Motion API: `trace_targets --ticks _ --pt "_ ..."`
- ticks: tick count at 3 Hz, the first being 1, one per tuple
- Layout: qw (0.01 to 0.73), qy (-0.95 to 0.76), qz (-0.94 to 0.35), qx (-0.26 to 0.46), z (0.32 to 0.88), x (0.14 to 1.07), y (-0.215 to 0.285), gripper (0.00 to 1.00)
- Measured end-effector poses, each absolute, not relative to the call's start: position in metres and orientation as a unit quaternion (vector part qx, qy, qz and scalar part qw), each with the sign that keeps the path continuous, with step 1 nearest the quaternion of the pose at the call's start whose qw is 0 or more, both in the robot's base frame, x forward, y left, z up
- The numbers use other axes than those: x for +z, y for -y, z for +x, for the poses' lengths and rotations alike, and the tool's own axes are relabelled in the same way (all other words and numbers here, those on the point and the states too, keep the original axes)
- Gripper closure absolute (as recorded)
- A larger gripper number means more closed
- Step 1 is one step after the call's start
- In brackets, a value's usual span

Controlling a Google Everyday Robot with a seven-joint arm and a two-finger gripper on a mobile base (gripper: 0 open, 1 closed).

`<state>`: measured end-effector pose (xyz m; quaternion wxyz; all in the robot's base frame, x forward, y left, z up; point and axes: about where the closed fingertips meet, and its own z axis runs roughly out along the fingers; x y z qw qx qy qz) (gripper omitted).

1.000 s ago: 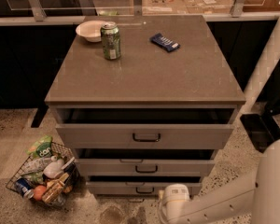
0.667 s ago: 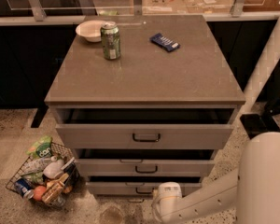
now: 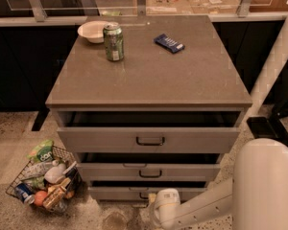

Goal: Open bottom drawer

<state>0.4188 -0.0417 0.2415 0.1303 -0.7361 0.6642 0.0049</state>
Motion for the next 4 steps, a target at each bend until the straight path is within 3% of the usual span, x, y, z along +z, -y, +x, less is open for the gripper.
trace_targets --ticks 2,4 --pt "0.117 -0.640 -0.759 -0.010 0.431 0.221 0.019 0.00" --pt "0.072 -0.646 -0.759 -0.026 0.452 0.191 0.027 0.00"
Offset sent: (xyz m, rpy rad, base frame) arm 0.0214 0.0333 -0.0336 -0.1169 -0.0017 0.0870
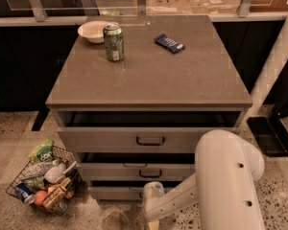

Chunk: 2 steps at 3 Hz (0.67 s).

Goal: Open bottom drawer

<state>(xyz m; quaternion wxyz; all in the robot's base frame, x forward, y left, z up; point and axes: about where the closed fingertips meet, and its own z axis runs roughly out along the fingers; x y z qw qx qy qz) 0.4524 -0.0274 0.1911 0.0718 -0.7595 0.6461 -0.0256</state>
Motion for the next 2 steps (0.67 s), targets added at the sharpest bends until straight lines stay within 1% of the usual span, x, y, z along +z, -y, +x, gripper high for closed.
trace_targets --ticks 1,2 --pt "0.043 -0.655 -0.753 -0.043 0.4613 0.1815 0.0465 0.00" --pt "0.041 -0.654 -0.754 -0.038 0.4607 0.1760 0.0460 0.00"
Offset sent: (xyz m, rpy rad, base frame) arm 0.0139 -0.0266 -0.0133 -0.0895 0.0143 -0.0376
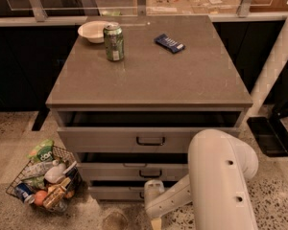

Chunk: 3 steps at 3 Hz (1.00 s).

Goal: Open bottom drawer

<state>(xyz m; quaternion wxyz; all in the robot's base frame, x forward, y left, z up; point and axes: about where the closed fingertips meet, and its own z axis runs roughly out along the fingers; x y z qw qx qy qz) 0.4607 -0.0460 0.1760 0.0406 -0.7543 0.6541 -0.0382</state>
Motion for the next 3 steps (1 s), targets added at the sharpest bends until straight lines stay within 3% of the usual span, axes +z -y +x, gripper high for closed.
trace_targets --ticks 3 --pt "0.042 -0.665 -0.745 -0.032 0.443 0.180 0.059 0.00"
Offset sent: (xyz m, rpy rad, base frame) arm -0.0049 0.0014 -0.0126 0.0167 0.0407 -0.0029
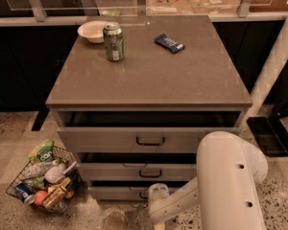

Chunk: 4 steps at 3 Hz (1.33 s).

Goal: Open bottom drawer

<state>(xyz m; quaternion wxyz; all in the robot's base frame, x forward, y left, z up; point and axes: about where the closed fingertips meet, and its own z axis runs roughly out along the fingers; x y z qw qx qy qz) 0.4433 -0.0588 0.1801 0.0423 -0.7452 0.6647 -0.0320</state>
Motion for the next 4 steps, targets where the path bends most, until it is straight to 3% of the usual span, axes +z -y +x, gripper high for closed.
trace_targets --ticks 4 --pt "0.013 -0.681 -0.732 -0.002 0.4520 0.1792 0.0480 0.00"
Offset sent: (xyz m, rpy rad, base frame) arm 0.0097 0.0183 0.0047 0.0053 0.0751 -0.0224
